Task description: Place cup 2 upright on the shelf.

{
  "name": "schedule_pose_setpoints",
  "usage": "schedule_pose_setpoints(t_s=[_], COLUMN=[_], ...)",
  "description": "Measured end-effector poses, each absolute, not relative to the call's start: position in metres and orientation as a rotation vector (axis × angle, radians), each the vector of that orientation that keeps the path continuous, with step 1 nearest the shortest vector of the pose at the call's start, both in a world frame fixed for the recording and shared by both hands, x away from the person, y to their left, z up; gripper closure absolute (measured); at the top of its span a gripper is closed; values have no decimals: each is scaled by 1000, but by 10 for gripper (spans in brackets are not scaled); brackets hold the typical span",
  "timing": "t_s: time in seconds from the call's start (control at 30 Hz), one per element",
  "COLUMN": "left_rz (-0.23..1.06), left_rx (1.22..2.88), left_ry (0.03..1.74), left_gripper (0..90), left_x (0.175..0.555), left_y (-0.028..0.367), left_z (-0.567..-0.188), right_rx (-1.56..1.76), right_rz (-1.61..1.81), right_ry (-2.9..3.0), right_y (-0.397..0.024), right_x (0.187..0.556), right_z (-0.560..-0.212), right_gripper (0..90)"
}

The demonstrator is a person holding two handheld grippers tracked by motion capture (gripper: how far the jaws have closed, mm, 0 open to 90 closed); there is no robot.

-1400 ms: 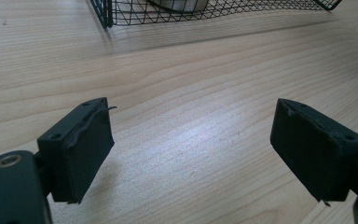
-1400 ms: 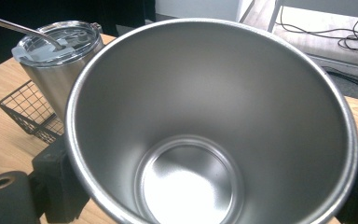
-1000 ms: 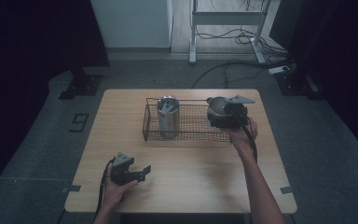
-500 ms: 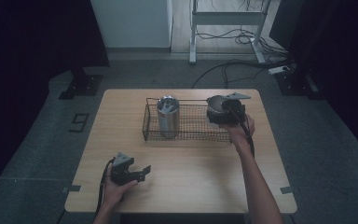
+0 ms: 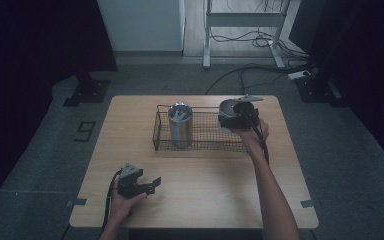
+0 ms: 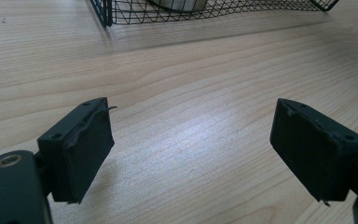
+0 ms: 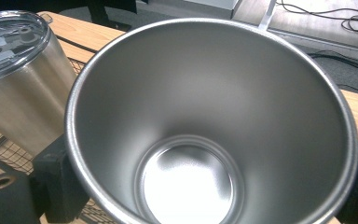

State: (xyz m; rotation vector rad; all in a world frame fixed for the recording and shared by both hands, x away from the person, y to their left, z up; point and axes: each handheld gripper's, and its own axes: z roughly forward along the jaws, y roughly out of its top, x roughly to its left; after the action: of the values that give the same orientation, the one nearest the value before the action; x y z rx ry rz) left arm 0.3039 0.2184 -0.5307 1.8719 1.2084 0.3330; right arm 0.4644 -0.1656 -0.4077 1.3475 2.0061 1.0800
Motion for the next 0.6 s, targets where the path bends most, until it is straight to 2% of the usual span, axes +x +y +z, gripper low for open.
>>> schedule_pose_setpoints(t_s=[0.6], left_rz=[332], left_rx=[1878], left_ry=[1201], left_gripper=[132], left_x=[303], left_y=[218], left_z=[-531], right_rx=[1368], right_rz=[1038], right_ry=[2016], right_y=[-161], right_x=[489], right_z=[-420], right_gripper=[78])
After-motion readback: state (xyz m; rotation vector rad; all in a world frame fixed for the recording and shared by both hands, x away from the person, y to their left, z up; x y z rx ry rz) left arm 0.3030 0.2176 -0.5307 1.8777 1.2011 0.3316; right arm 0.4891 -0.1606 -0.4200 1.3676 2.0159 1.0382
